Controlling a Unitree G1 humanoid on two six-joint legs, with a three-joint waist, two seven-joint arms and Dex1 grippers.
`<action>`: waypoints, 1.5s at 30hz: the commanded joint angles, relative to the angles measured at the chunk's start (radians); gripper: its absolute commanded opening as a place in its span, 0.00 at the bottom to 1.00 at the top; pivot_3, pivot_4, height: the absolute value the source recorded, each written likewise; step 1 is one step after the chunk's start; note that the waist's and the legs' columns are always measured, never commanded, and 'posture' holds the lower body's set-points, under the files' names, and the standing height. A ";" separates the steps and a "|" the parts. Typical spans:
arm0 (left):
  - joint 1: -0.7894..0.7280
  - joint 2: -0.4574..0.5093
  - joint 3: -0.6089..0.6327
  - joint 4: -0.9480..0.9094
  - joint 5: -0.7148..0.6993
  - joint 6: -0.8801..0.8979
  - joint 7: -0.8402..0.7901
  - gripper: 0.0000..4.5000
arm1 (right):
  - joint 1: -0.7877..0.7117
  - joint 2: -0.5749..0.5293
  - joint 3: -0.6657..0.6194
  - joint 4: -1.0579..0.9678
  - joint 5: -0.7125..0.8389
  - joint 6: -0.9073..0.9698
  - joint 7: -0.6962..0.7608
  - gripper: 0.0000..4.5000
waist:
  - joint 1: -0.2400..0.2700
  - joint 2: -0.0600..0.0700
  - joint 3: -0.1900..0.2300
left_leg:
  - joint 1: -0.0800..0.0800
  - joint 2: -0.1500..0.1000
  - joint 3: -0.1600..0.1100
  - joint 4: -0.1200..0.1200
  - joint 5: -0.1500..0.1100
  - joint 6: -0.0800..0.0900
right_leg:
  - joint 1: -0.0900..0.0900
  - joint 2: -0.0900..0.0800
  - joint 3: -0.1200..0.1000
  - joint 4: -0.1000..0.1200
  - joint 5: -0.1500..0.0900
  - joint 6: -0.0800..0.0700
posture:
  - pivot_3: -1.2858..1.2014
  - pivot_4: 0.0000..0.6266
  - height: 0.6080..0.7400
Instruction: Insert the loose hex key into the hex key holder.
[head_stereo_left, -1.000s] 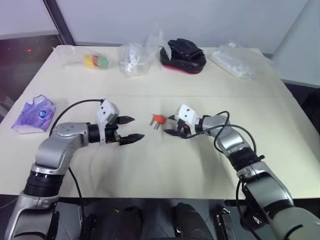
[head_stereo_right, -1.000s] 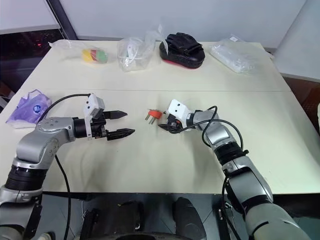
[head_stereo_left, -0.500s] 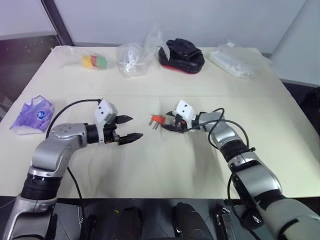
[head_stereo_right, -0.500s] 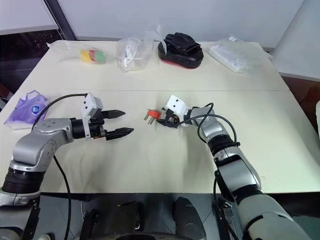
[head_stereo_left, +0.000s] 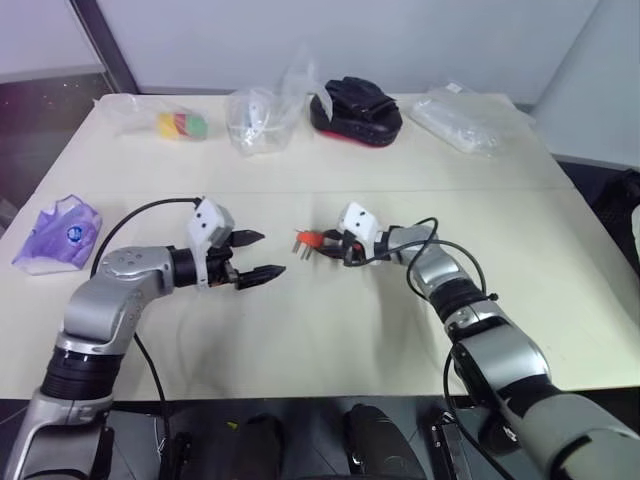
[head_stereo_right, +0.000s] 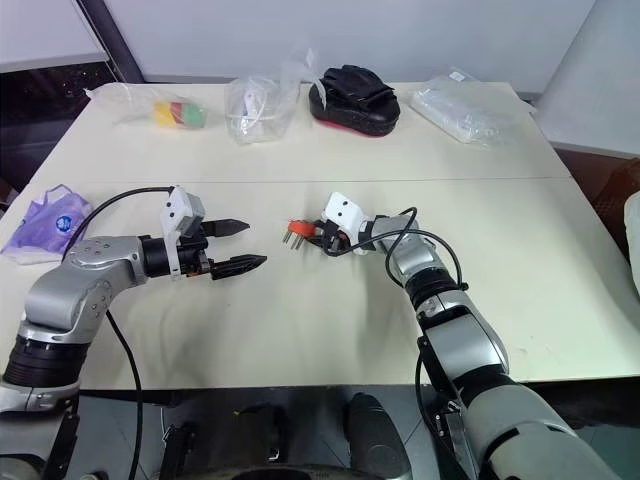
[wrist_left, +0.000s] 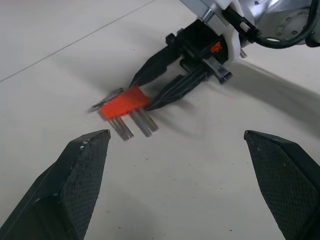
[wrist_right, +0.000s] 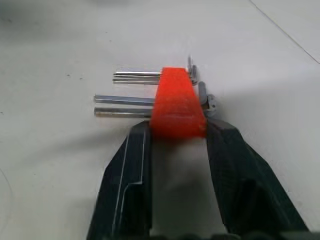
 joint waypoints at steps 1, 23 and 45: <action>0.000 0.008 0.025 -0.019 -0.007 -0.022 0.005 1.00 | -0.018 -0.007 -0.006 0.018 -0.022 -0.022 -0.001 0.22 | 0.000 0.000 0.000 | 0.000 0.000 0.000 0.000 0.000 0.000 | 0.000 0.000 0.000 0.000 0.000 0.000 | 0.52 0.24 1.00; -0.265 -0.104 0.003 0.272 -0.017 -0.160 -0.106 1.00 | 0.163 -0.348 -0.010 -0.829 -0.616 -0.420 -0.647 0.22 | 0.010 0.000 0.000 | -0.002 -0.001 0.002 0.001 0.000 0.000 | -0.007 0.000 0.002 0.007 0.000 0.000 | 0.52 0.24 1.00; -0.455 -0.186 -0.020 0.284 -0.127 -0.046 -0.252 1.00 | 0.263 -0.515 -0.084 -1.064 -0.550 -0.604 -0.638 0.22 | 0.025 0.000 0.000 | -0.002 -0.001 0.003 0.002 0.000 -0.001 | -0.006 0.002 0.003 0.007 0.000 0.000 | 0.52 0.24 1.00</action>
